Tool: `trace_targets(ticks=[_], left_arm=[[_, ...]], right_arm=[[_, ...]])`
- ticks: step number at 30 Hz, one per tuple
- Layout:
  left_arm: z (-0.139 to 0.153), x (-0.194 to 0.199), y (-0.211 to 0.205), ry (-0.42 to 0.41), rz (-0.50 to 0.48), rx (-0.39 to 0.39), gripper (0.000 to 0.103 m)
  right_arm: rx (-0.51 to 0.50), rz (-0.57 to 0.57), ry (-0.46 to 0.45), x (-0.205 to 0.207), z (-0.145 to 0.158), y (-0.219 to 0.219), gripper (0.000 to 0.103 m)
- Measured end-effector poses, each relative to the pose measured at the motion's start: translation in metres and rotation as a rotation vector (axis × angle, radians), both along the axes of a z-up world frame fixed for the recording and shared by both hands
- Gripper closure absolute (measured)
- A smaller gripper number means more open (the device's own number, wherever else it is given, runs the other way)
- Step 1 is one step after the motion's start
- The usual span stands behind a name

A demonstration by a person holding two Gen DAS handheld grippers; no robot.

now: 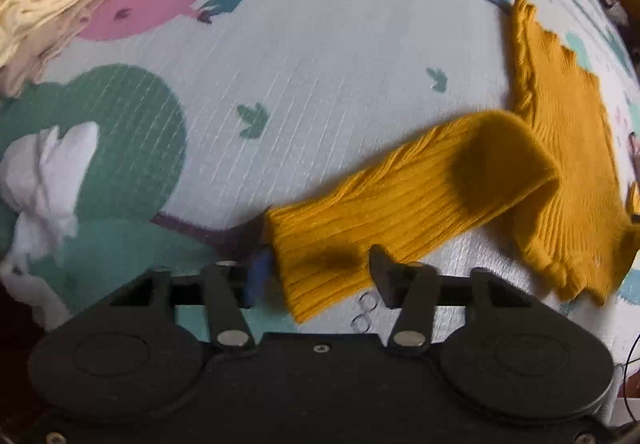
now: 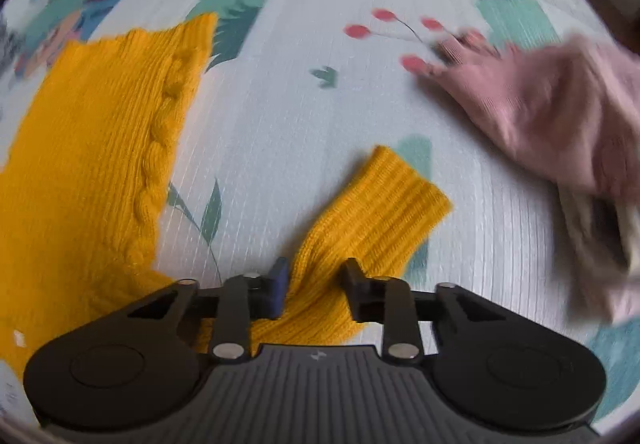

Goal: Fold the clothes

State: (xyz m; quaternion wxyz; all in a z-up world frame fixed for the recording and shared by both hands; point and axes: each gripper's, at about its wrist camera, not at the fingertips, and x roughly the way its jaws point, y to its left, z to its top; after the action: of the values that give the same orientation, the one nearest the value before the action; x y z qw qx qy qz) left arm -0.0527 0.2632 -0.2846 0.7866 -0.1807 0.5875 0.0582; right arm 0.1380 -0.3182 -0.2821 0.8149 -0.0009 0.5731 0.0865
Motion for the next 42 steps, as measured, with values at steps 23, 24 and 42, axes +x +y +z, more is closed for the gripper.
trace_targets(ticks=[23,24,42], left_arm=[[0.053,0.056,0.038,-0.219,-0.019,0.181,0.101],[0.059,0.061,0.039,-0.243,-0.026,0.189,0.101],[0.024,0.143,0.038,-0.271,-0.289,0.486,0.096]], right_arm=[[0.025,-0.315,0.052,0.041,0.004,-0.054,0.043],[-0.030,-0.312,0.069,0.047,-0.003,-0.051,0.047],[0.403,-0.080,-0.360,-0.039,0.067,-0.099,0.083]])
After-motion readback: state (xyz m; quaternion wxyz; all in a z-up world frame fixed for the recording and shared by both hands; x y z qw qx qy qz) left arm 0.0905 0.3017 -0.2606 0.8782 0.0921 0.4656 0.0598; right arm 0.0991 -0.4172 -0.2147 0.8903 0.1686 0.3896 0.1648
